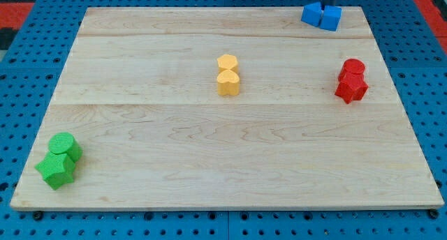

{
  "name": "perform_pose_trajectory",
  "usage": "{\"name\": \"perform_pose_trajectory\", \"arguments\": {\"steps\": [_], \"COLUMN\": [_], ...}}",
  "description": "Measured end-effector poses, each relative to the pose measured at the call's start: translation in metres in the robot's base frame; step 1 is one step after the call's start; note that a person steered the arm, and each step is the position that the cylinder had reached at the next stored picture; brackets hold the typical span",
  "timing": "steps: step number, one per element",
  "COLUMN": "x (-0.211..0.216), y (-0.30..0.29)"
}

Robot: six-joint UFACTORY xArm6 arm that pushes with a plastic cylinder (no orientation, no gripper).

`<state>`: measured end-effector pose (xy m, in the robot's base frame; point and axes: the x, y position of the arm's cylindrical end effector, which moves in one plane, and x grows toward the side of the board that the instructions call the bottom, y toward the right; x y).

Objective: Push the blue cube a bit down

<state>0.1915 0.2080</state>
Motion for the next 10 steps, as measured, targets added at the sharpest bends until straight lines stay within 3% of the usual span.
{"name": "perform_pose_trajectory", "arguments": {"steps": [2, 4, 7, 10], "x": [0.0, 0.0, 0.001, 0.025], "y": [-0.043, -0.047, 0.012, -0.007]}}
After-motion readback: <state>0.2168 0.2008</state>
